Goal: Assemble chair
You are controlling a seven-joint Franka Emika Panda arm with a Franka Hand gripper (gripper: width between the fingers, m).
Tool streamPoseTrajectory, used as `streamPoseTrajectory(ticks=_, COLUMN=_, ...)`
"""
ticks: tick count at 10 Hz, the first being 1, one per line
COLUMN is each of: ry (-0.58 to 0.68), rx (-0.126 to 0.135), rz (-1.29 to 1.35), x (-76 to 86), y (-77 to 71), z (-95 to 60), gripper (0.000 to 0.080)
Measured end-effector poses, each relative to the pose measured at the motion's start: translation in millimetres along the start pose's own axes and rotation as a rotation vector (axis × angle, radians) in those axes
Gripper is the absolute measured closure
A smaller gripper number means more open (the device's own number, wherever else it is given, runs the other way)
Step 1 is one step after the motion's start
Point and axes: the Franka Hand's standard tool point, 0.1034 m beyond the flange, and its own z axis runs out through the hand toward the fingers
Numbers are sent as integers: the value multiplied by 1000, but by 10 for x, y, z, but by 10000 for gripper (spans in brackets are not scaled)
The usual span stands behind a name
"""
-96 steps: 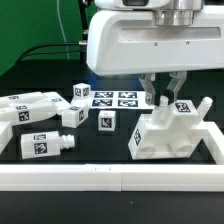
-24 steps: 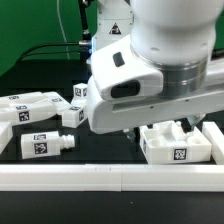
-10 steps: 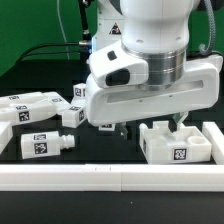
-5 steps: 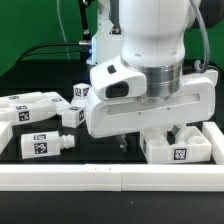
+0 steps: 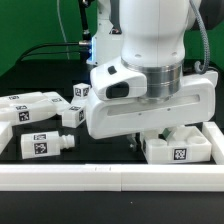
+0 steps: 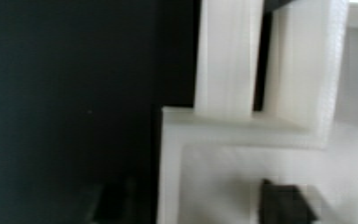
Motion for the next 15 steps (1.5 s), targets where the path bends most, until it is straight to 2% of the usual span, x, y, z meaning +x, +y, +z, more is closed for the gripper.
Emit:
streamPoseTrajectory(ticks=1, ry=0, rx=0, rz=0, x=-1, y=0, z=1, gripper=683)
streamPoseTrajectory(ticks=2, ry=0, rx=0, rz=1, x=-1, y=4, z=2, gripper=683)
streamPoseTrajectory(ticks=3, ry=1, rx=-2, rz=3, x=1, y=22, z=-3, gripper=769)
streamPoseTrajectory(ticks=8, ry=11, rx=0, rz=130, x=54, y=44, z=-42, gripper=771)
streamPoseTrajectory(ticks=11, ry=33, rx=3, rz=142, x=240, y=34, z=-55, gripper=771)
streamPoseTrajectory(ticks=15, ry=32, rx=9, rz=150, x=383, y=63, z=-72, gripper=771)
